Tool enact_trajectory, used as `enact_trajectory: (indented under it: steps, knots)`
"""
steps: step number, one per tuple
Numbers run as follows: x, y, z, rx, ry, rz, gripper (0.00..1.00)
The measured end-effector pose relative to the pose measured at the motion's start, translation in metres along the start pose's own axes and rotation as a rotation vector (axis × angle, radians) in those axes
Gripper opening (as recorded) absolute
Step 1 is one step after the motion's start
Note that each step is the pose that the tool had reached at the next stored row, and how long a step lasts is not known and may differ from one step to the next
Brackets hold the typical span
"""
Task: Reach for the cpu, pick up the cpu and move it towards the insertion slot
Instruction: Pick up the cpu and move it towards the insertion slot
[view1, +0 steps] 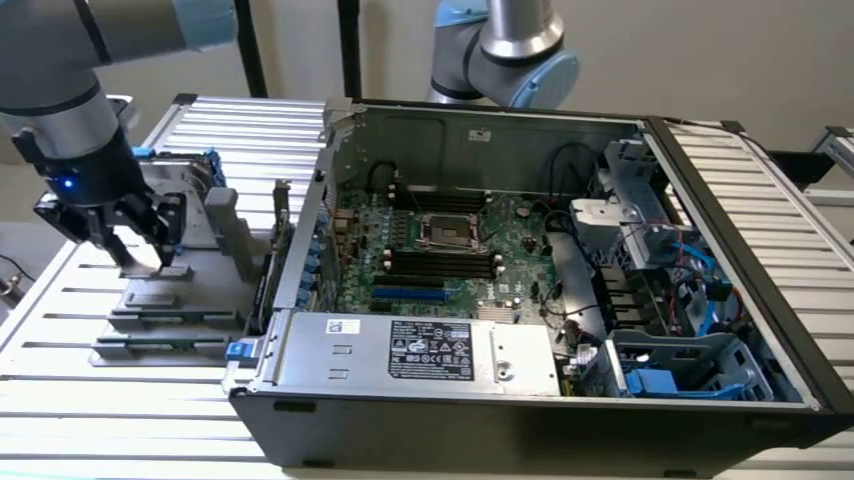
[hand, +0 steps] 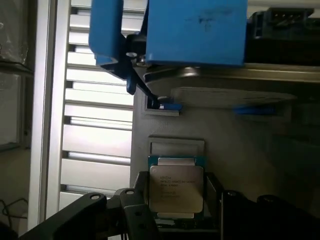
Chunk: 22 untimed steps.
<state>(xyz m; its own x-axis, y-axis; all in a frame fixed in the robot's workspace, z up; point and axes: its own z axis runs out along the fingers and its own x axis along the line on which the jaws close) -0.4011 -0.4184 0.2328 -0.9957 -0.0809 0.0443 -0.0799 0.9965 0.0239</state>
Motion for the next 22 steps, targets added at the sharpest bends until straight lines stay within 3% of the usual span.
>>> enact_trajectory:
  steps: [9,15,22]
  knots:
    - [-0.013,-0.0003,-0.0377,-0.0006,0.0,0.001,0.55]
    - [-0.028,-0.0011,-0.0586,-0.0014,0.0,0.001,0.55]
    - [-0.047,-0.002,-0.0903,-0.0015,-0.0001,0.001,0.55]
